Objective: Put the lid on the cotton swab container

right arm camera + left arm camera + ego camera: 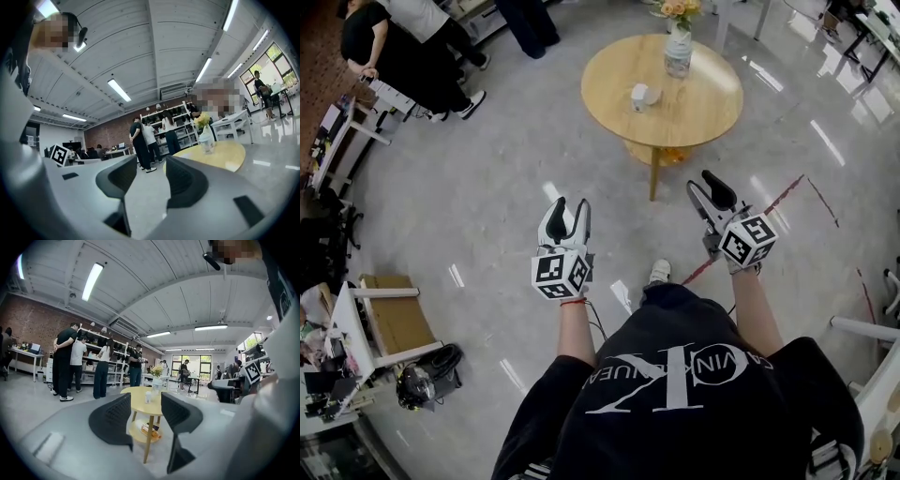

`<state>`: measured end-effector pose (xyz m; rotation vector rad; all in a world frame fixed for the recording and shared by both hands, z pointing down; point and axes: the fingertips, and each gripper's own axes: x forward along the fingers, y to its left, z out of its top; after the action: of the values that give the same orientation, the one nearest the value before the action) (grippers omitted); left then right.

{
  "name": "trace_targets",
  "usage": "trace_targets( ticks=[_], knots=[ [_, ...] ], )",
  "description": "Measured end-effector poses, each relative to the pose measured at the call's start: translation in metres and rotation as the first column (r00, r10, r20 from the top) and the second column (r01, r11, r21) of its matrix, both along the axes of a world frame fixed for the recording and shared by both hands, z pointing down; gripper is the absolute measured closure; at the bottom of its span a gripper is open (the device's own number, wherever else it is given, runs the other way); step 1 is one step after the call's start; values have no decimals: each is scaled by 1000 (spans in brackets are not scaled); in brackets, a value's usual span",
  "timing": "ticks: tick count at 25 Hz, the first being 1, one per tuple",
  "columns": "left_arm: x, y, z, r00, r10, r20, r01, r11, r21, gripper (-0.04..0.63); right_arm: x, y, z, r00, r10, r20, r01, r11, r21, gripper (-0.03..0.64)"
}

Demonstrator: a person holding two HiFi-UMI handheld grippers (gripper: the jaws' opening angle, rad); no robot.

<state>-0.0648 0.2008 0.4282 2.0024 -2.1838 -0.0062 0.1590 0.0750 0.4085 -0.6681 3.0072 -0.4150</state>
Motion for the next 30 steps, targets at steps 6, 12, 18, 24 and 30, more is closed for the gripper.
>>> trace_targets(
  ticks=[6,12,18,24,30],
  knots=[
    [-19,-56,2,1000,18,-6,-18,1000,-11,408,-25,-48,3,1000,-15,0,15,1000,-14,457],
    [-27,-119,-7,998,53,12,-54,999,11,408,-44,-88,3,999,-45,-10,45,999,-4,458],
    [-22,-161,-11,996,84,9,-85,996,27,408,-48,-111,4,998,-65,-21,65,998,1,457],
    [-17,-173,6,995,95,-15,-96,995,-9,408,-45,-121,15,997,-64,-36,63,998,-26,457],
    [-30,-196,16,993,113,-29,-113,993,-24,408,-55,-140,23,998,-43,-34,41,998,-51,457]
  ],
)
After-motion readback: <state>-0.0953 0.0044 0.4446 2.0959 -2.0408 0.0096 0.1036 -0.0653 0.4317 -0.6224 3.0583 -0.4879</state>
